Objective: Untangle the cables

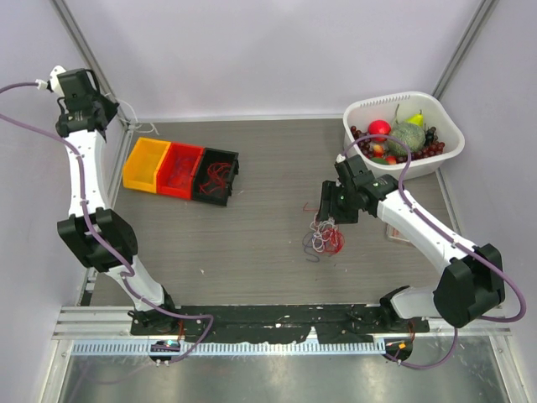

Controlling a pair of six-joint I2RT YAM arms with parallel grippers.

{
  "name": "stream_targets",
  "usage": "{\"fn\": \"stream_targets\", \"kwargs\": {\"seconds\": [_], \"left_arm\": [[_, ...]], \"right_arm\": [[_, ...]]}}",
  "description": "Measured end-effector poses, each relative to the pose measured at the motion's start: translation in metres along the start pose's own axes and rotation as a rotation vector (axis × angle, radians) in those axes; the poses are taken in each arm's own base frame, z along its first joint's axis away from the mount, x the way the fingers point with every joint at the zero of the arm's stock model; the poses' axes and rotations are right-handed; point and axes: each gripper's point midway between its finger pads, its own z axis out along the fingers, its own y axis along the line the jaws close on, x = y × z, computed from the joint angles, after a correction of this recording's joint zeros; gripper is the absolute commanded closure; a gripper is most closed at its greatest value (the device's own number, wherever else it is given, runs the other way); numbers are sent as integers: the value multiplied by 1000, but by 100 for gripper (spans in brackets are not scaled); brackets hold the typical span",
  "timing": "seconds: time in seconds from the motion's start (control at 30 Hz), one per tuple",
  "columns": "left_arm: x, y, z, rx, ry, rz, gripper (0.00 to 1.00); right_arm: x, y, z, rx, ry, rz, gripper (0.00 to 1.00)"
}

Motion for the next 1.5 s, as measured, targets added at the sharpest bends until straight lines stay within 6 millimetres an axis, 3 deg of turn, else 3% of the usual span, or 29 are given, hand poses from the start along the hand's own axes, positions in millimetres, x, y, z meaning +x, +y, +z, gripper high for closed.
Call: {"fn": "stream_targets", "kwargs": {"seconds": [0.2, 0.37, 0.83, 1.5], "left_arm": [[7, 12, 4, -30, 15, 11, 100], [9, 19, -6, -35, 17, 24, 100], [-29, -1, -43, 22, -84, 14, 100], [-35, -2, -49, 21, -104, 7, 100]], "right_arm": [[0, -1, 0, -1, 1, 3, 41], [-1, 0, 0, -9, 1, 6, 41], [-1, 2, 0, -23, 4, 4, 41], [-1, 2, 0, -30, 5, 5, 41]]}}
